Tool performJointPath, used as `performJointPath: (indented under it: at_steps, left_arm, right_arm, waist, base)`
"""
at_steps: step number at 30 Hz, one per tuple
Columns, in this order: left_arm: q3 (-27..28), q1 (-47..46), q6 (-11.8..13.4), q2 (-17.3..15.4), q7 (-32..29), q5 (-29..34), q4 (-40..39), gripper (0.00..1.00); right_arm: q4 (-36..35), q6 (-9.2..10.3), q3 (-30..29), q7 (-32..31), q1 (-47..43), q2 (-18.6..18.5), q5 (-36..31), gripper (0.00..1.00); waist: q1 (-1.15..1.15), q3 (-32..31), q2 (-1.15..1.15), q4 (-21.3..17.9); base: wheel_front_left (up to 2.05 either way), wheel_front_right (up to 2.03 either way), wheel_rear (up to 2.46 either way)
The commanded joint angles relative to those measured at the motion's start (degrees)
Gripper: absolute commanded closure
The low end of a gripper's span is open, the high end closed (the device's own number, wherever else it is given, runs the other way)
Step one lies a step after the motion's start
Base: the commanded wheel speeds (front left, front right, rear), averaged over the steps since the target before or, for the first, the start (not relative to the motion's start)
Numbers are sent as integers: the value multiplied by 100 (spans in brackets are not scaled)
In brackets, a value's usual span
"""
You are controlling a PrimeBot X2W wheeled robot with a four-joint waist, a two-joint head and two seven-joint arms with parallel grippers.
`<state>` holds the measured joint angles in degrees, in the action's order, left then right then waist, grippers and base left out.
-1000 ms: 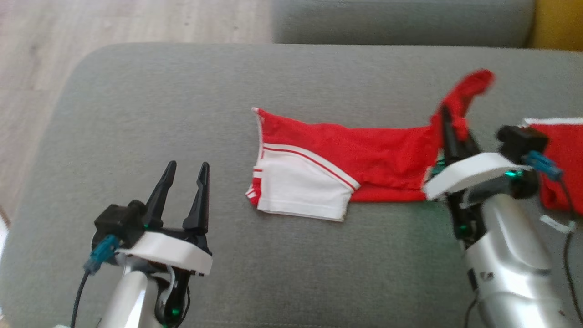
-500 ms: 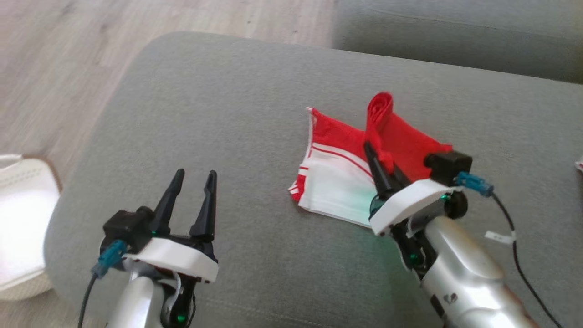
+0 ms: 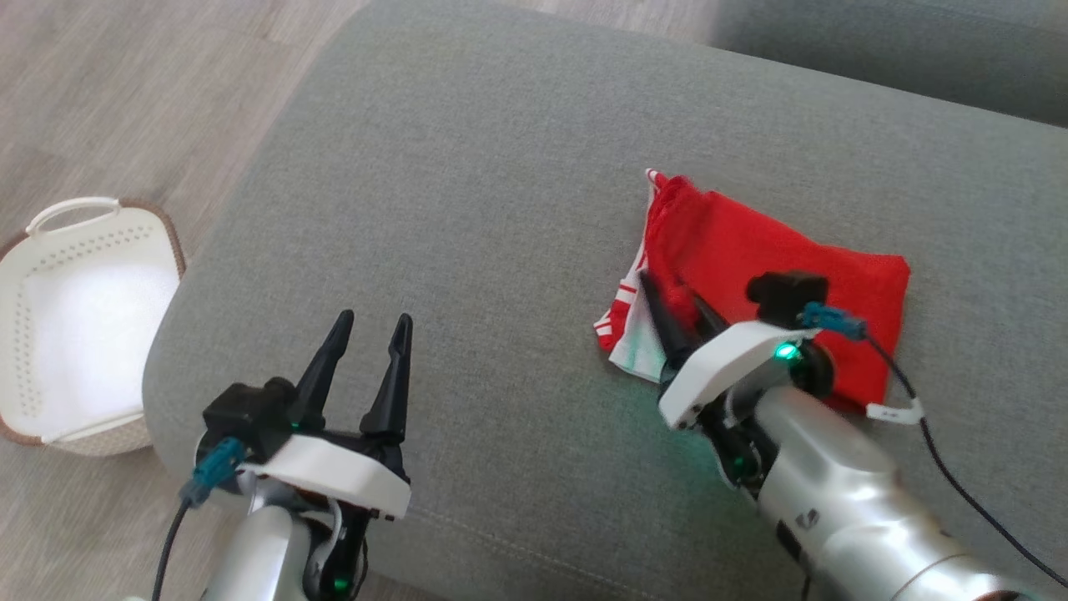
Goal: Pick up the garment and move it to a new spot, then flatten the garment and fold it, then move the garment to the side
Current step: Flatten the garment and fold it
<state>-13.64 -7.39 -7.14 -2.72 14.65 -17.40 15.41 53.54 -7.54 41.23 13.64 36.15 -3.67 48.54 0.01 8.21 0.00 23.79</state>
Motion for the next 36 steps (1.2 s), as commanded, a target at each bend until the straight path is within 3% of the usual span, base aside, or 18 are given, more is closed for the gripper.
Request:
performJointPath:
  at_steps: [1, 8, 15, 17, 18, 20, 26, 30, 36]
  left_arm:
    - [207, -281, -35, -29, 35, -55, -155, 0]
    - [405, -259, -35, -25, 35, -20, -162, 0]
    - [567, -233, -35, -22, 35, -7, -320, 0]
    - [660, -240, -35, -21, 35, 10, -414, 0]
    - [756, -258, -35, -20, 35, 33, -506, 0]
    - [875, -270, -35, -18, 35, 26, -613, 0]
    - [1091, -286, -34, -17, 35, -25, -876, 0]
    - [1144, -264, -25, -17, 35, -19, -968, 0]
    - [1075, -86, 18, -17, 35, -13, -1027, 0]
  right_arm:
    - [-113, 5, 288, 68, 146, 79, 186, 0]
    - [-601, 5, 1157, 87, 218, 79, 804, 0]
    - [-566, 5, 1065, 131, 589, 80, 487, 0]
    - [-539, 5, 727, 133, 689, 80, -108, 0]
    - [-537, 5, 214, 134, 661, 70, -781, 0]
    - [-706, 5, -365, 134, 523, -8, -1495, 0]
    - [-1746, 5, -2042, 135, -387, -230, -3200, 0]
    - [-2472, 5, -2911, 135, -1041, -132, -3873, 0]
    - [-3392, 5, -3600, 135, -1833, 44, -4414, 0]
  waist:
    - [-1, 41, 0, 50]
    - [-1, -87, 0, -284]
    - [-1, -193, 0, -930]
    - [-1, -213, 0, -1182]
    - [-1, -233, 0, -1389]
    - [-1, -254, 0, -1589]
    - [-1, -314, 0, -2034]
    - [-1, -343, 0, -2195]
    - [-1, -371, 0, -2303]
  base:
    - [0, 0, 0]
    - [0, 0, 0]
    - [0, 0, 0]
    - [0, 0, 0]
    - [0, 0, 0]
    - [0, 0, 0]
    - [0, 0, 0]
    - [0, 0, 0]
    - [0, 0, 0]
